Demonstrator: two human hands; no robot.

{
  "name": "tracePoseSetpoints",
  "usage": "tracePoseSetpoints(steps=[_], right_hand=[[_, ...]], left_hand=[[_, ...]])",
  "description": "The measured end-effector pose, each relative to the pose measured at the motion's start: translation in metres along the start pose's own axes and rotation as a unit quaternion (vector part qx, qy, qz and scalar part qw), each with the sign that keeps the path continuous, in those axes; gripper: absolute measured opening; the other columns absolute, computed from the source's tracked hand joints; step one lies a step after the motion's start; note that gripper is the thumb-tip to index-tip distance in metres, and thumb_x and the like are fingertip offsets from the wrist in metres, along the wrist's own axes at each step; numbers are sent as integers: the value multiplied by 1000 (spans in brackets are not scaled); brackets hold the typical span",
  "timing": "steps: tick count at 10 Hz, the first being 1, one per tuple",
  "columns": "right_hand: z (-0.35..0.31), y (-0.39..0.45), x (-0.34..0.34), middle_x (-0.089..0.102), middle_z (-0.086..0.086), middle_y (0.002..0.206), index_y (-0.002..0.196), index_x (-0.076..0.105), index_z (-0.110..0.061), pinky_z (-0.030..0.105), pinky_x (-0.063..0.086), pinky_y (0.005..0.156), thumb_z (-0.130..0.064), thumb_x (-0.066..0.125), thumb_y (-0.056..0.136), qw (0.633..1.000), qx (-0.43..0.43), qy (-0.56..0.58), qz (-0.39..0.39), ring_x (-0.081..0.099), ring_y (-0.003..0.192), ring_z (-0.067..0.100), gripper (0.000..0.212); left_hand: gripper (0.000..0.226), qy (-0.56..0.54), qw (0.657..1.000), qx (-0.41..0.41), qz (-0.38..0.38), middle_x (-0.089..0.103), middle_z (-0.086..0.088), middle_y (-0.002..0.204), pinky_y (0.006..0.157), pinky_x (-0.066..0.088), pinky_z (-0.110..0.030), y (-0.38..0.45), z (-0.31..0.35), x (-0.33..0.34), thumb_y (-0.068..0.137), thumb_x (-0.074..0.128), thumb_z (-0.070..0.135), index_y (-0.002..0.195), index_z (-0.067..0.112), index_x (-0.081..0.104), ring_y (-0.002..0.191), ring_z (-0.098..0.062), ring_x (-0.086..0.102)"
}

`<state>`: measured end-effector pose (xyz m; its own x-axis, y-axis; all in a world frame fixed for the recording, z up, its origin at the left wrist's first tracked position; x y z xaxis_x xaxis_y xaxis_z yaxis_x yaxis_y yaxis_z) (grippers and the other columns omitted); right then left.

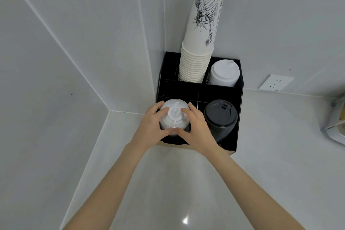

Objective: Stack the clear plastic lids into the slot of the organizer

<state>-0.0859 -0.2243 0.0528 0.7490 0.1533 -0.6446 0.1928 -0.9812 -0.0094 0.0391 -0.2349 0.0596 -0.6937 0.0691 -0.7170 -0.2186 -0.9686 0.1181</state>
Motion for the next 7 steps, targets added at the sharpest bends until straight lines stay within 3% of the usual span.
tracePoseSetpoints(steps=[1,4,6,7], right_hand=[[1,0,2,15,16,152,130,35,-13,25,12,104,-16,66,80,1000,9,5,-8,10,140,24,58],[-18,-7,-5,13,14,152,132,31,-12,28,11,107,-12,64,81,1000,-6,8,4,9,140,25,61],[-52,-31,-38,34,5,144,130,36,-17,26,20,107,-11,59,84,995,-35,60,67,24,135,16,51],[-76,-55,-75,50,-6,130,123,45,-22,27,32,105,-15,59,85,979,-47,130,147,40,123,7,41]], left_hand=[[63,-3,1000,-5,-3,41,-14,137,105,31,-34,1,-2,1,66,78,20,121,9,49,127,-26,37],[69,-4,1000,-16,1,29,-11,146,106,24,-28,-9,10,-7,66,77,25,125,13,44,134,-22,27],[55,-14,999,5,44,35,-7,142,107,26,-29,-18,39,-32,77,66,19,126,18,41,131,-18,30],[47,-33,992,28,115,46,-7,134,105,30,-27,-20,59,-53,84,56,28,126,16,40,124,-18,39]])
Point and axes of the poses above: each hand's wrist, its own y-axis towards the middle knuckle, its own x-axis out of the palm, z = x × y, the point moved 8 cm from there along y, towards the middle knuckle
